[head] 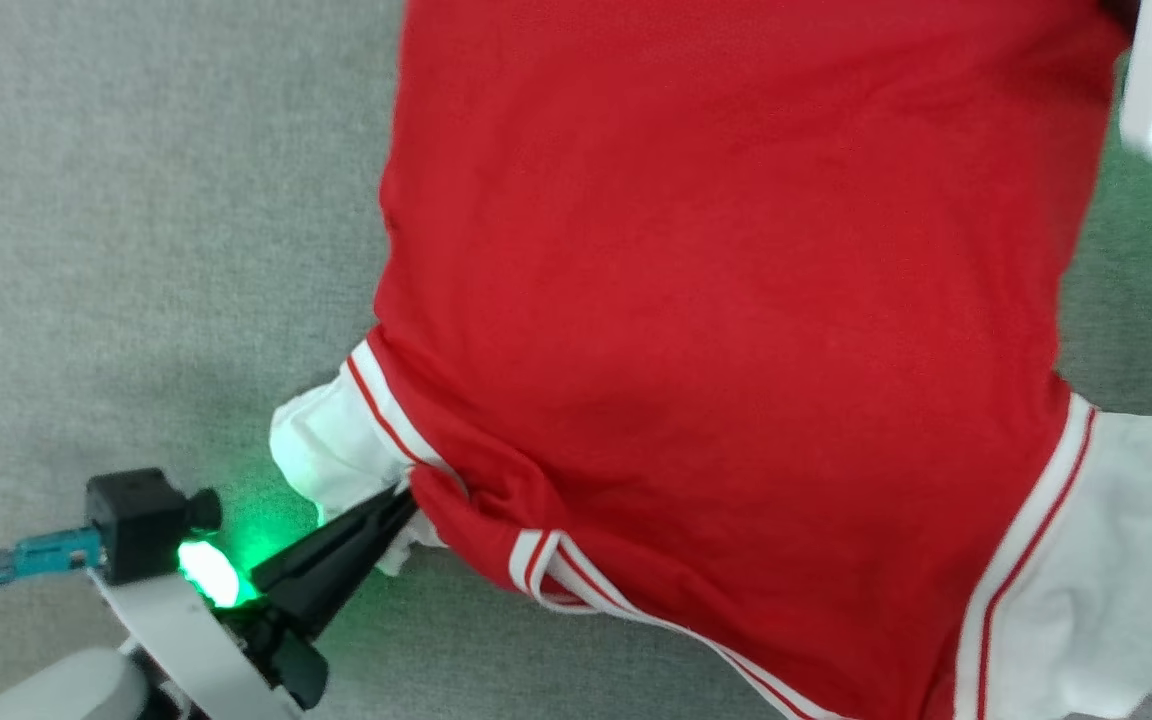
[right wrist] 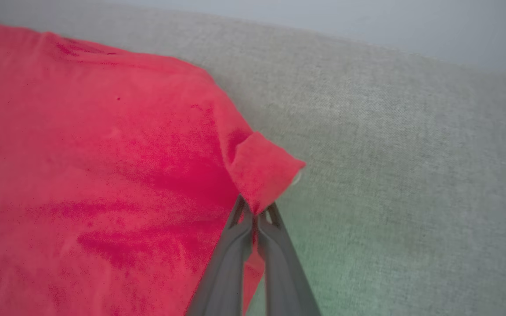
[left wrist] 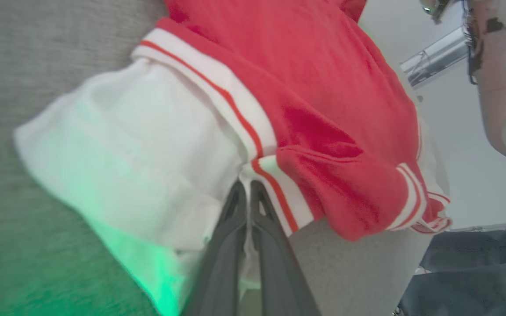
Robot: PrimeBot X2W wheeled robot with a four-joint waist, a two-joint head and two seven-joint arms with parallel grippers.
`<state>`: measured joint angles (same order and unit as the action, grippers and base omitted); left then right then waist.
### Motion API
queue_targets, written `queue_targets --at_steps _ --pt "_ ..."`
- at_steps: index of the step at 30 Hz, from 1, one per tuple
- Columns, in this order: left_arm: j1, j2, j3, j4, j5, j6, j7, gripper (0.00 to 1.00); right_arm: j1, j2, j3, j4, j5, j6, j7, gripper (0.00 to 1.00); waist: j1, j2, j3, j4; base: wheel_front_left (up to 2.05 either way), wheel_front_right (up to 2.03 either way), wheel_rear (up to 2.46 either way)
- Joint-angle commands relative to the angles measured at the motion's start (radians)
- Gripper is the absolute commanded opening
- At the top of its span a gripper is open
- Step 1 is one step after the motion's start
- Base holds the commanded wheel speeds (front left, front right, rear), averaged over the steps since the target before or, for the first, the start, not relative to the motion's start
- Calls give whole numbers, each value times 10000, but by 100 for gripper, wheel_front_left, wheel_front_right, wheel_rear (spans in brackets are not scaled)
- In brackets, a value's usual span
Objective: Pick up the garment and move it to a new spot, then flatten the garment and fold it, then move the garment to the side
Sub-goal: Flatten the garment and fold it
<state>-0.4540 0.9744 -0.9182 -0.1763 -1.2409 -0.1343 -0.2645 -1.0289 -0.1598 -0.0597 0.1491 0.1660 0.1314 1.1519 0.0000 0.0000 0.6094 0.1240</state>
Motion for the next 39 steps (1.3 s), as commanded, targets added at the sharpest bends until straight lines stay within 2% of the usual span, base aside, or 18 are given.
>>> queue_targets --at_steps 1,5,12,14,17,21,24,28,32,35,36,37,38,39 --pt "245 101 102 135 -36 54 10 0 659 -324 139 -428 340 -17 179 0 0 0 -785 -395 0 0 0" --pt "570 207 368 68 -18 48 9 0 2420 -916 -37 -2110 1488 -15 887 0 0 0 -1327 -753 0 0 0" --pt "924 334 680 55 52 48 9 0 5778 -1312 -602 -5017 3060 -15 1763 0 0 0 -1969 -1155 0 0 0" --pt "956 350 706 46 39 46 9 0 6293 -1330 -638 -5373 3179 -15 1823 0 0 0 -2028 -1196 0 0 0" --pt "1046 409 811 64 12 48 9 0 7903 -1140 -712 -6327 3554 -15 1884 0 0 0 -2134 -1310 0 0 0" --pt "1121 435 945 104 -1 48 9 0 9772 -722 -523 -7196 3544 -15 1383 0 0 0 -2211 -1429 0 0 0" --pt "1193 453 1018 118 -34 48 9 0 10955 -441 -121 -7447 3487 -15 917 0 0 0 -2232 -1507 0 0 0" --pt "1256 501 1113 130 -57 48 9 0 12046 -373 875 -7273 3346 -15 342 0 0 0 -2232 -1597 0 0 0" --pt "1305 554 1179 112 -62 46 9 0 12145 -436 1857 -6713 3191 -15 -263 0 0 0 -2208 -1746 0 0 0" --pt "1337 593 1206 144 -45 46 9 0 11879 -527 2223 -6447 3026 -15 -661 0 0 0 -2208 -1826 0 0 0" --pt "1350 594 1222 147 -46 46 9 0 11763 -610 2256 -6459 2918 -15 -828 27 0 0 -2208 -1849 0 0 0" --pt "1360 592 1243 145 -47 46 9 0 11719 -696 2250 -6485 2784 -15 -953 67 0 0 -2207 -1865 0 0 0" --pt "1379 593 1263 146 -54 46 9 0 11710 -783 2299 -6549 2694 -15 -1015 100 0 0 -2209 -1882 0 0 0" --pt "1393 575 1287 147 -64 46 9 0 11716 -810 2316 -6664 2678 -15 -1083 100 0 0 -2214 -1895 0 0 0"
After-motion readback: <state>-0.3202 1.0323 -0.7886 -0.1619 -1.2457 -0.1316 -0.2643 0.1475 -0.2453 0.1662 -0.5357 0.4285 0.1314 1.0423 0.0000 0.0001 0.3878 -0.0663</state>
